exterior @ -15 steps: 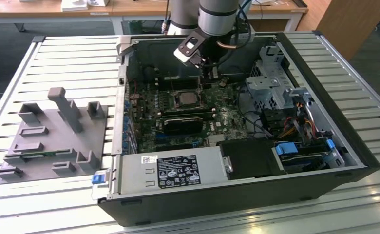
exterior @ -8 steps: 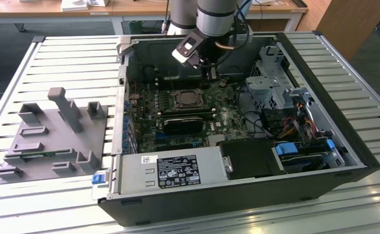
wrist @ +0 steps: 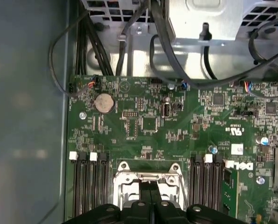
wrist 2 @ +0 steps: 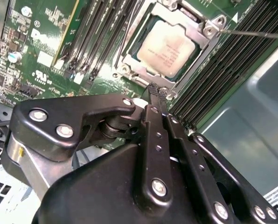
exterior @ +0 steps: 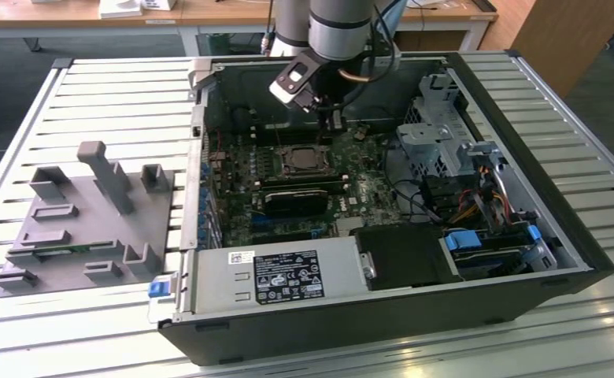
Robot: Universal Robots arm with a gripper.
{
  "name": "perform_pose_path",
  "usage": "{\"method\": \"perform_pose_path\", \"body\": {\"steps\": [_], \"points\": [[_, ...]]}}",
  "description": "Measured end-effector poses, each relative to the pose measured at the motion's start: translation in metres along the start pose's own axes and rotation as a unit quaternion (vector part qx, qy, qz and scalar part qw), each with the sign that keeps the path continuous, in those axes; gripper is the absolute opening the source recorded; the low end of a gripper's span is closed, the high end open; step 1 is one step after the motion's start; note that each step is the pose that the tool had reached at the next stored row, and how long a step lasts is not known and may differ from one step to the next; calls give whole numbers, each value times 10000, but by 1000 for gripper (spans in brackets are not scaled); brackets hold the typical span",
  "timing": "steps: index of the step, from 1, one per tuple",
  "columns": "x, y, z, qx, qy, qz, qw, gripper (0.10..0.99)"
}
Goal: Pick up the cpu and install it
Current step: 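Close the cpu cover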
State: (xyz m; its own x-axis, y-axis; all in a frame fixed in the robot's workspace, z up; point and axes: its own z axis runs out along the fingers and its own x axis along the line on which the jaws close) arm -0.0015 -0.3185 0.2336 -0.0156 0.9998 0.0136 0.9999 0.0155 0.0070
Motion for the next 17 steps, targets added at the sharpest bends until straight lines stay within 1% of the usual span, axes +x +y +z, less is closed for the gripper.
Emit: {"method": "perform_pose_path", "body": {"steps": [8,13,17], "points": [[1,-74,4,1,1,0,10000,106],[2,-157,8,1,0,-1,10000,106],[3,-208,13,1,0,0,10000,106]]}}
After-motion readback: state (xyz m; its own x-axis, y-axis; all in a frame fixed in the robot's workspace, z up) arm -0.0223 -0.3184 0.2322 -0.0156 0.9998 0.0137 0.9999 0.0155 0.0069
